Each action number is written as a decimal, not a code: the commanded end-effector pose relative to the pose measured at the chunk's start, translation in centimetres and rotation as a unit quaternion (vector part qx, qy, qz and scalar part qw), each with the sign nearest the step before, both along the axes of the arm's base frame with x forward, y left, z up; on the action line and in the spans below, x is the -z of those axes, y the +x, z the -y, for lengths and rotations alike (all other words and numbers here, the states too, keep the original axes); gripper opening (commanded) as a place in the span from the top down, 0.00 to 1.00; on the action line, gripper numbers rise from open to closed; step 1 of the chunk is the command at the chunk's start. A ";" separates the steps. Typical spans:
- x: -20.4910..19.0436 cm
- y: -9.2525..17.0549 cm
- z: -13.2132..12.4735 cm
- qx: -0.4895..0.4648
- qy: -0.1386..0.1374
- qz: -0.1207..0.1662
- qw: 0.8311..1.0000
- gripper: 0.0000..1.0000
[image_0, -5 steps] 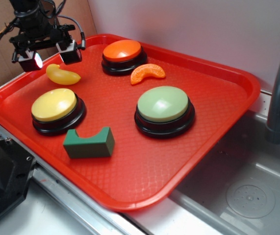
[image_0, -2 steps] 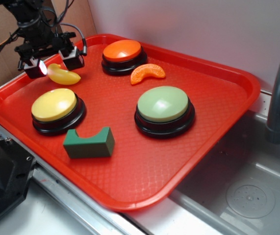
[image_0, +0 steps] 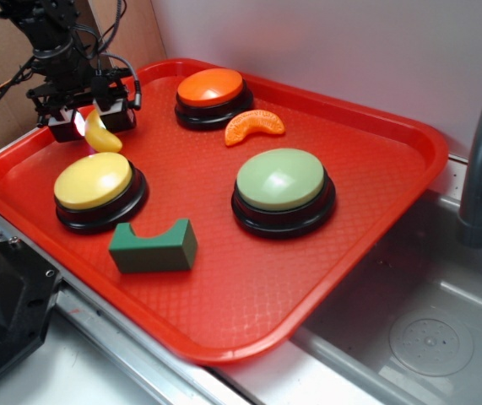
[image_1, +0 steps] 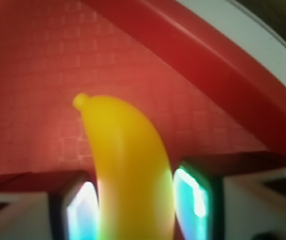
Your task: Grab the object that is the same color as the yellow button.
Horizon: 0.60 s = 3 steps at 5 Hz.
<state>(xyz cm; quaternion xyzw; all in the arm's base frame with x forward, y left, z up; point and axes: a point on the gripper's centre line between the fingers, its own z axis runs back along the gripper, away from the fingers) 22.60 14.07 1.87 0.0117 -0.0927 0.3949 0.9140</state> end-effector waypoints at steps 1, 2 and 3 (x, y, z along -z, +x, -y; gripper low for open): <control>-4.9 0.0 3.0 0.227 0.060 -0.046 0.971 1.00; -7.9 1.0 5.8 0.324 0.060 -0.062 0.942 1.00; -11.6 1.7 8.8 0.386 0.059 -0.068 0.918 1.00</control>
